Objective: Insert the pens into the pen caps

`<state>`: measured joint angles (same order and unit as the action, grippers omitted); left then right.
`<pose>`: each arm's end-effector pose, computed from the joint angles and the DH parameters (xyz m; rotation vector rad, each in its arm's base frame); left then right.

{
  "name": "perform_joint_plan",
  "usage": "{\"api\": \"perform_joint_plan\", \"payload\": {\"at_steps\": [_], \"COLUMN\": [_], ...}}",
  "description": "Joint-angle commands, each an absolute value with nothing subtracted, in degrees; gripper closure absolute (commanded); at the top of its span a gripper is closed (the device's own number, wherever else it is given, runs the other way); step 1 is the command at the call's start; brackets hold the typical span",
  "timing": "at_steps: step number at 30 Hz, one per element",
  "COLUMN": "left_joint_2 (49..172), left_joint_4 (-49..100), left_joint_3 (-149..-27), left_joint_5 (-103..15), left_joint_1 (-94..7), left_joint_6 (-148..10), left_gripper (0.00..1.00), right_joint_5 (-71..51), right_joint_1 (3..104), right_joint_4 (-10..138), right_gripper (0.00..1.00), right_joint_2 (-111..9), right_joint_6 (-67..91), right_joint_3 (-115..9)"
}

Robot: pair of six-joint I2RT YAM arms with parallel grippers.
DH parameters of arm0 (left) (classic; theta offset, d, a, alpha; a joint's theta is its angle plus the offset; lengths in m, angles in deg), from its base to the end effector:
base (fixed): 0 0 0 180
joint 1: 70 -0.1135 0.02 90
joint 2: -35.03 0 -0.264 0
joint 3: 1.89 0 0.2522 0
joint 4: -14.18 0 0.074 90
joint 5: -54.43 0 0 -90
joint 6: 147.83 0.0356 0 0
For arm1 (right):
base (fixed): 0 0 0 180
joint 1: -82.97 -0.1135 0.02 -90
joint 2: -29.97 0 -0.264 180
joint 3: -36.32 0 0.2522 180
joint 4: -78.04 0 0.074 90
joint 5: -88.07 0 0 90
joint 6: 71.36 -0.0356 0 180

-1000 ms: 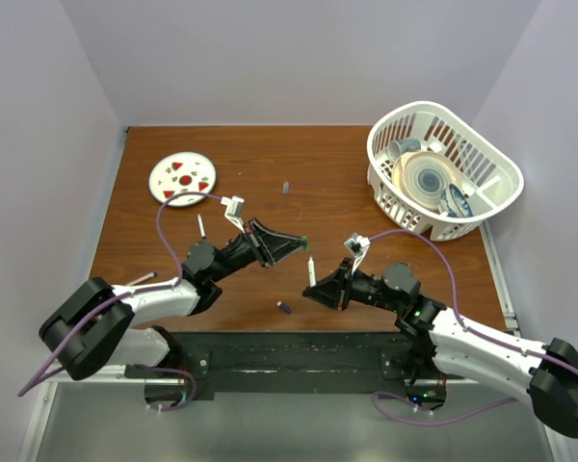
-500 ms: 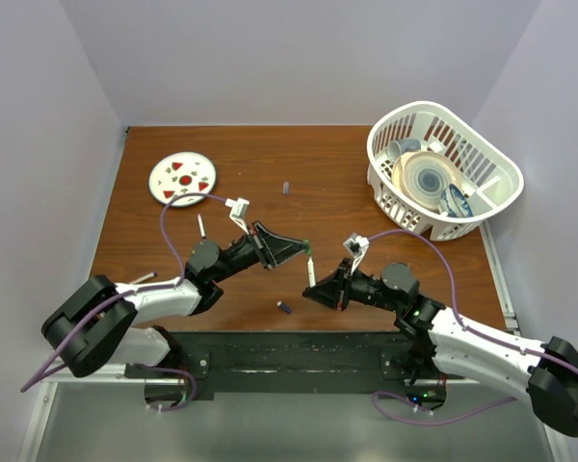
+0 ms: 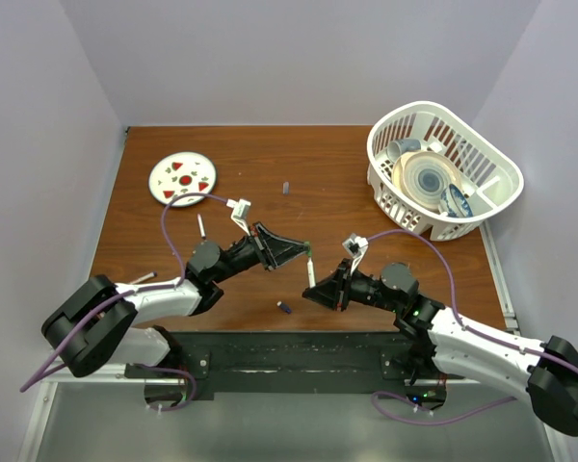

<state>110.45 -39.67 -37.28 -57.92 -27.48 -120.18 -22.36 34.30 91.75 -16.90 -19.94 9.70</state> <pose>0.1755 -0.1793 0.2323 0.1178 1.5924 -1.7523 0.1114 0.1455 0.2066 -0.4646 1.8392 1.3968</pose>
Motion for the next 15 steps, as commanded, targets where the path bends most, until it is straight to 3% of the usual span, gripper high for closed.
{"api": "perform_joint_plan", "payload": {"at_steps": [1,15], "left_joint_2": [110.53,106.75], "left_joint_4": [-40.43,-31.48], "left_joint_3": [-38.42,-42.81], "left_joint_5": [-57.9,-56.41], "left_joint_1": [-27.11,-27.11], "left_joint_6": [-118.04,-113.47], "left_gripper": [1.0,1.0], "right_joint_5": [-21.97,-22.67], "right_joint_1": [34.01,34.01], "right_joint_4": [93.11,93.29], "right_gripper": [1.0,1.0], "right_joint_2": [-16.52,-17.93], "right_joint_6": [-19.94,-19.94], "right_joint_3": [7.97,8.5]}}
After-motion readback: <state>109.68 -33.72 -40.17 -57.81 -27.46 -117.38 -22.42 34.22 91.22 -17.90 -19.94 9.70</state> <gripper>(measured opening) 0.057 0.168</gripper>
